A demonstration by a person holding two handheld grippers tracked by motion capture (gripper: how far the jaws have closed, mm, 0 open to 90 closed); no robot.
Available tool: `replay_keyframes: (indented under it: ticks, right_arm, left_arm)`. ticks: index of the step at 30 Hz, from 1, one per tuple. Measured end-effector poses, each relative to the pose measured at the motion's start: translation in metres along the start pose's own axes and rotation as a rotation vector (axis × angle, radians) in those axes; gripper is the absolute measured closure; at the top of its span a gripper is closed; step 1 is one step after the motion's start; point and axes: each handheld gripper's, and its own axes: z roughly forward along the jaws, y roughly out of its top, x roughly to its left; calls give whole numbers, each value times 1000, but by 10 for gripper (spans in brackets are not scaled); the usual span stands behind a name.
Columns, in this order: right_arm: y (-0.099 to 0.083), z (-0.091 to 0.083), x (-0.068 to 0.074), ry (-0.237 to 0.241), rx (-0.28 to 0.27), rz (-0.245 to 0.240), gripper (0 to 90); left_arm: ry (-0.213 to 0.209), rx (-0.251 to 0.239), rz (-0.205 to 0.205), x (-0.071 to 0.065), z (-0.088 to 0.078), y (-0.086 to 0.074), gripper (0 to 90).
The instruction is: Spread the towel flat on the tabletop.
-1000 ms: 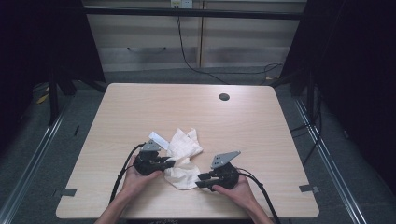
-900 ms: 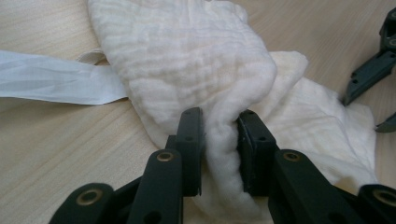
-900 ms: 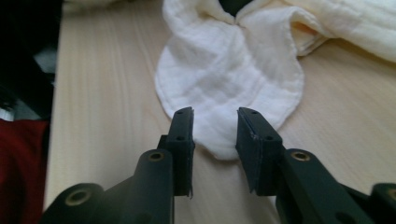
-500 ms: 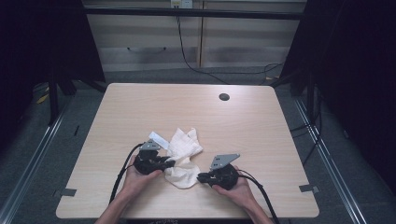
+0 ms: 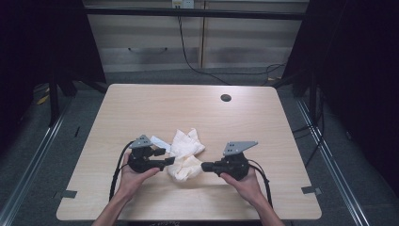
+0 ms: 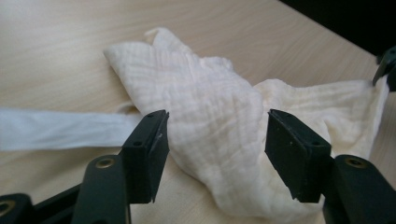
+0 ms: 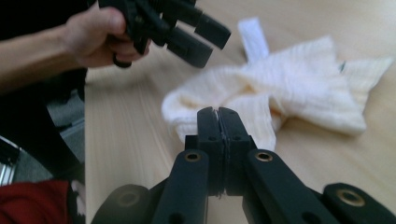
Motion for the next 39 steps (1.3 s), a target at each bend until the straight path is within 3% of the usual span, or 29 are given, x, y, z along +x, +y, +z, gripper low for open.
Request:
replay_keyframes:
  ticks: [2,7,12,22,27,31,39]
  right_arm:
    - [12,-8,0,-9,-24,-6,895]
    - [42,-24,-3,-26,-87,-19,895]
    - [75,-39,1,-74,-119,-54,895]
    - [145,-68,29,-92,-231,-156,896]
    - [168,-75,42,-109,-267,-200,896]
    - [162,-64,30,-131,-243,-173,896]
    - [97,-25,-26,-171,-124,-1,895]
  left_arm:
    - [8,-26,-16,2,-7,1,371]
    - [37,-32,-37,11,-14,0,371]
    - [58,-45,-46,15,-19,0,371]
    - [60,-61,-63,18,-22,0,371]
    - [64,-66,-69,20,-24,0,371]
    - [65,-66,-69,21,-25,0,371]
    - [56,-39,-55,18,-20,-2,371]
